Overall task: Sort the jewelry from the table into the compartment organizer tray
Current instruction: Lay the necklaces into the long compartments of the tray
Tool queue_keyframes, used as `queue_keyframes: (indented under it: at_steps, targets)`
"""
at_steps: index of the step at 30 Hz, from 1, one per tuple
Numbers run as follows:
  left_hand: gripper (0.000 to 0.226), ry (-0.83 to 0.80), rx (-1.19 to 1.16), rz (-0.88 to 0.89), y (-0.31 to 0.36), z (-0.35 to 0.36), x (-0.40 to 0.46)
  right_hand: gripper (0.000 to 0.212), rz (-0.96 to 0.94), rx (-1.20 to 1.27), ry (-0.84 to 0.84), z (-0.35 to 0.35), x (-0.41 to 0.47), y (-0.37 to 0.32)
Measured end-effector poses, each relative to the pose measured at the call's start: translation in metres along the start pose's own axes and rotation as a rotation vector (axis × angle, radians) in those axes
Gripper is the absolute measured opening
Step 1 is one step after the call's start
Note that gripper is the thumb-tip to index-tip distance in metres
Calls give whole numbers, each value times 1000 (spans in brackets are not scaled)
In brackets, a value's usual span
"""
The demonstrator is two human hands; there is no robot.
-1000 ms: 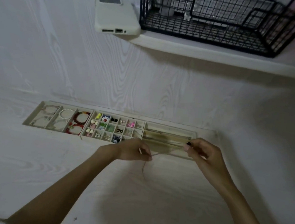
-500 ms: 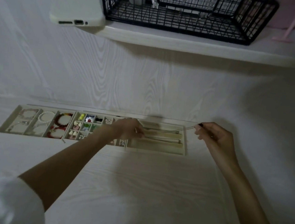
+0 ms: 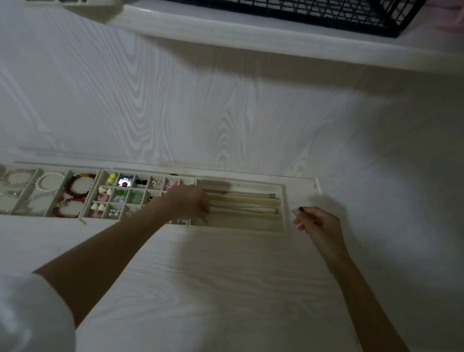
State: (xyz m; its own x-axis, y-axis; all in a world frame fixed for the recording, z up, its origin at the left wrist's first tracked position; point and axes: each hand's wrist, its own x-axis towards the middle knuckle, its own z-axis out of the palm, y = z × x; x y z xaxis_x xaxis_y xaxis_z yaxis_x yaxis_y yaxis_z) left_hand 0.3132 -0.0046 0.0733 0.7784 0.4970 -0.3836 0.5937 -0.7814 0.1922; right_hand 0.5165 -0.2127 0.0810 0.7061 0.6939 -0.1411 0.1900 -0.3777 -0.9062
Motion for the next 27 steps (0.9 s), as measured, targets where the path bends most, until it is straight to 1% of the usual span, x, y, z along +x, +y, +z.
queue_keyframes:
  at_steps: [3, 5, 8, 13, 16, 20, 23, 27]
  targets:
    - [27, 50, 81, -10, -7, 12, 1, 15, 17, -84, -17, 3, 7, 14]
    - [25, 67, 133, -36, -8, 18, 4, 17, 24, -184, -40, 5, 12, 20]
    - [29, 59, 206, -77, -6, 23, 8, 16, 41, -322, -104, 9, 20, 23]
    - [24, 67, 300, -124, -7, 30, 13, 20, 81, -521, -228, 20, 33, 26]
    - [34, 63, 288, -154, -6, 31, 11, 27, 106, -613, -283, 33, 37, 26]
    - [47, 45, 189, -251, -3, 34, 12, 23, 139, -740, -261, 45, 42, 28]
    - [41, 52, 151, -295, -3, 35, 12, 22, 161, -787, -206, 48, 44, 26]
    - [37, 47, 146, -295, -1, 31, 10, 25, 146, -913, -137, 49, 44, 24]
